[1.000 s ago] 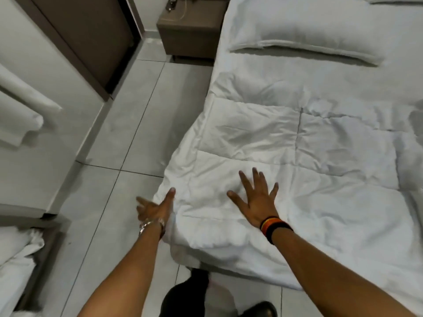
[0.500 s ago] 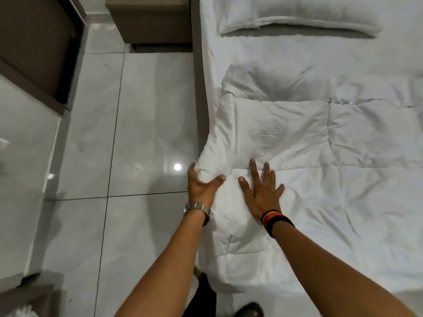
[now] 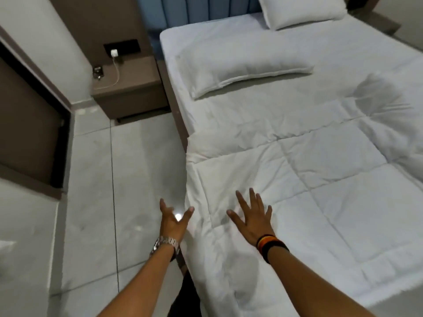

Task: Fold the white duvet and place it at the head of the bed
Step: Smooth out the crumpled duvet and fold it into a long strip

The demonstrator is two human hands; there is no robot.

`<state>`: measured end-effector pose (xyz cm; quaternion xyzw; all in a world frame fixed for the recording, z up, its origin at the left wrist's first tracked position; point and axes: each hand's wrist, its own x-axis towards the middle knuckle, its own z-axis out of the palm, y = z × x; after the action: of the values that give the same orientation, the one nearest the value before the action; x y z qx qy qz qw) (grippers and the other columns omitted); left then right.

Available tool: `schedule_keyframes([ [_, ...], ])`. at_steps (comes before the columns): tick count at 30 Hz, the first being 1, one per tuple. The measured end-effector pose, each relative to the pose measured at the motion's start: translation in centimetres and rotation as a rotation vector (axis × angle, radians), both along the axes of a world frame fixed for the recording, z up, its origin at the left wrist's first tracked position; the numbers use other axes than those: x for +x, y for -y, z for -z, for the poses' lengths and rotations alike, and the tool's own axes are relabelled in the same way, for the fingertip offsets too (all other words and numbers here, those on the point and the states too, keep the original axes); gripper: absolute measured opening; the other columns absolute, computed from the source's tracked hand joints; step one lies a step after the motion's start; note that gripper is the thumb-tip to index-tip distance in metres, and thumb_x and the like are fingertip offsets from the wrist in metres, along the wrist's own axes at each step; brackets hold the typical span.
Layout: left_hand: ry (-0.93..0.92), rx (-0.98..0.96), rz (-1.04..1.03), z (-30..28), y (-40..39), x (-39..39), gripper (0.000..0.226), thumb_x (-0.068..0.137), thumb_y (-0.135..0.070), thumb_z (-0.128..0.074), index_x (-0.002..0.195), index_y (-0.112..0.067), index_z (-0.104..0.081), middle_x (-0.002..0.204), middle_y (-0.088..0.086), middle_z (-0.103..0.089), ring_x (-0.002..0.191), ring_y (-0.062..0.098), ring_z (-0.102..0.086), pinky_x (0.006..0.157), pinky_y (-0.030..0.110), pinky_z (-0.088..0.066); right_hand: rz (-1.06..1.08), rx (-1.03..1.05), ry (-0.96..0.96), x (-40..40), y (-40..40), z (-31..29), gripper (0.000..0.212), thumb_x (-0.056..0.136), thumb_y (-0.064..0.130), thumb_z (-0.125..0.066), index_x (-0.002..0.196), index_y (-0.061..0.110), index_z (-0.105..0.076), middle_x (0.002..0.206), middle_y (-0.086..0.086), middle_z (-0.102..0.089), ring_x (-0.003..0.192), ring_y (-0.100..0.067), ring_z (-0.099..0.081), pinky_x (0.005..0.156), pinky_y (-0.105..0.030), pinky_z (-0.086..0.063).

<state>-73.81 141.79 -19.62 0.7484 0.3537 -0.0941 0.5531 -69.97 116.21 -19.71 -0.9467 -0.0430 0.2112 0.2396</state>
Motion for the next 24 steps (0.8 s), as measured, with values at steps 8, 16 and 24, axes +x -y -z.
schedule_keyframes([
  [8, 0.178, 0.075, 0.656, 1.1, -6.0, 32.2, 0.147, 0.06, -0.048, -0.097, 0.163, -0.038, 0.006, 0.17, -0.002, -0.021, 0.153, 0.019, -0.026, 0.123, 0.04, -0.028, 0.327, 0.088, 0.148, 13.6, -7.5, 2.4, 0.08, 0.093, 0.086, -0.02, 0.161, 0.055, 0.008, 0.172, 0.005, 0.025, 0.157, -0.016, 0.025, 0.123, -0.058, 0.015],
  [16, 0.153, 0.218, 1.275, 3.6, -2.4, 40.5, 0.128, 0.053, -0.086, -0.078, 0.152, -0.069, 0.002, 0.146, 0.014, -0.059, 0.131, 0.033, -0.057, 0.102, 0.034, -0.047, 0.507, -0.115, 0.064, 16.4, -10.6, 6.7, 0.078, 0.095, 0.083, -0.015, 0.16, 0.051, 0.016, 0.172, 0.004, 0.025, 0.157, -0.017, 0.024, 0.123, -0.062, 0.01],
  [24, 0.035, 0.462, 1.153, -1.4, -13.4, 39.8, 0.119, 0.051, -0.106, -0.051, 0.15, -0.04, -0.044, 0.141, 0.001, -0.064, 0.124, 0.028, -0.063, 0.088, 0.032, -0.049, 0.577, 0.019, 0.12, 16.1, -18.1, 2.8, 0.073, 0.093, 0.085, -0.007, 0.158, 0.058, 0.013, 0.171, 0.009, 0.026, 0.156, -0.017, 0.028, 0.12, -0.057, 0.018],
])
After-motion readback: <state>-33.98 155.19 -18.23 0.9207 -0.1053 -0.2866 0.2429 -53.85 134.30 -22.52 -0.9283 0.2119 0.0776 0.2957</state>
